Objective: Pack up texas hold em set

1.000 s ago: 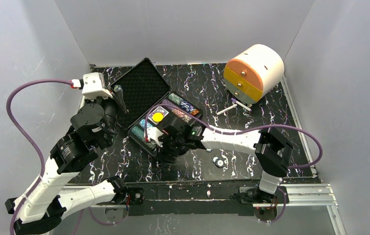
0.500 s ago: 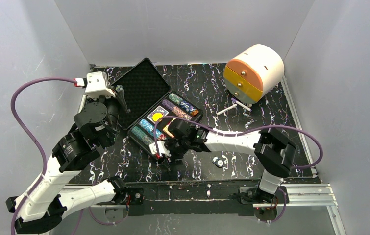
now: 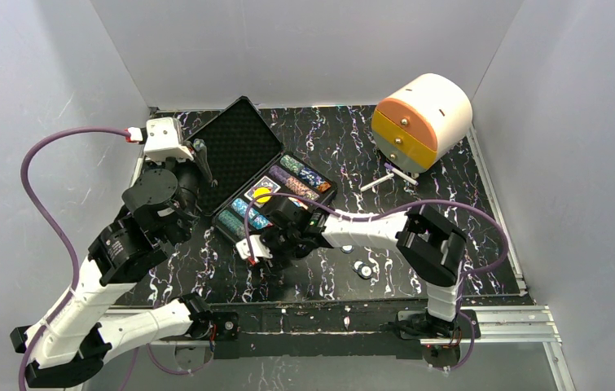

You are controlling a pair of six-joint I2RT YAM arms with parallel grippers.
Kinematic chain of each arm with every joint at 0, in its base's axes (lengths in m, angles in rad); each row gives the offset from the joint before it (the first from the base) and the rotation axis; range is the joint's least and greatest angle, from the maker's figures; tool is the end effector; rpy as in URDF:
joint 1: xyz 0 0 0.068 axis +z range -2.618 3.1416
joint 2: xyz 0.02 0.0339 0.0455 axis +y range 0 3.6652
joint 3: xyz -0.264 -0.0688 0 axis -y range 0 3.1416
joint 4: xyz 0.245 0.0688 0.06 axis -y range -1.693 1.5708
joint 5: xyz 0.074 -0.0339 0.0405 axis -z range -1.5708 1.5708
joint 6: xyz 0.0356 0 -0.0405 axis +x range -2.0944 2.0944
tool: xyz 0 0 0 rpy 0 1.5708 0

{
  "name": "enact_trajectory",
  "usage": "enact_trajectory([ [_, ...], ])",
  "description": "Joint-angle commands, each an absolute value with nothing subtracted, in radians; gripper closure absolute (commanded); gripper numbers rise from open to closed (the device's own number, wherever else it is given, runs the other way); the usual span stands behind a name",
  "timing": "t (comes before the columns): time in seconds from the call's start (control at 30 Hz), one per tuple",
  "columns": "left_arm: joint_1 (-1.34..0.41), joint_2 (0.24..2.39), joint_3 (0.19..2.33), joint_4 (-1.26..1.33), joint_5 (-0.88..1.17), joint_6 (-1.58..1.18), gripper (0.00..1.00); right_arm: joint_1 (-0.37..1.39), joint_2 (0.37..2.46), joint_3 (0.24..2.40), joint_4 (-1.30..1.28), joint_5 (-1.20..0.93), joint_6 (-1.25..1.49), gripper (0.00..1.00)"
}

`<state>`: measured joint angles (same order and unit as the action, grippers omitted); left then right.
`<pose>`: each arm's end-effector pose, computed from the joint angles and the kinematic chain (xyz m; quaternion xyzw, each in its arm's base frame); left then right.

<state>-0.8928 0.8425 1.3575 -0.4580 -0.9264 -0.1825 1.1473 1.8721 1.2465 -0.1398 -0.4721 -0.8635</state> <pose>0.0994 -0.0781 0.4888 -0.0909 0.6889 -0.0695 0.7157 0.1530 0.3789 0.1975 -0.8044 0.4018 0.2669 0.3468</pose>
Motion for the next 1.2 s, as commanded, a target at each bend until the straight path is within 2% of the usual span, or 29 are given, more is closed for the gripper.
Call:
enact_trajectory([
  [0.0,-0.891,0.83,1.375,-0.42,-0.943,-0.161,1.0,1.146,1.896,1.293,-0.144,-0.454,-0.933,0.27],
  [0.37,-0.891,0.82,1.347,-0.411,-0.955,-0.16,1.0,1.151,1.93,1.279,-0.117,-0.357,-0.998,0.27],
  [0.8,-0.891,0.813,1.326,-0.403,-0.975,-0.154,1.0,1.205,2.009,1.279,-0.169,-0.123,-1.141,0.29],
  [0.97,-0.891,0.81,1.316,-0.399,-0.983,-0.149,1.0,1.21,2.004,1.285,-0.205,-0.066,-1.135,0.31],
  [1.17,-0.891,0.81,1.307,-0.394,-0.987,-0.146,1.0,1.209,1.971,1.256,-0.134,-0.011,-1.113,0.31],
])
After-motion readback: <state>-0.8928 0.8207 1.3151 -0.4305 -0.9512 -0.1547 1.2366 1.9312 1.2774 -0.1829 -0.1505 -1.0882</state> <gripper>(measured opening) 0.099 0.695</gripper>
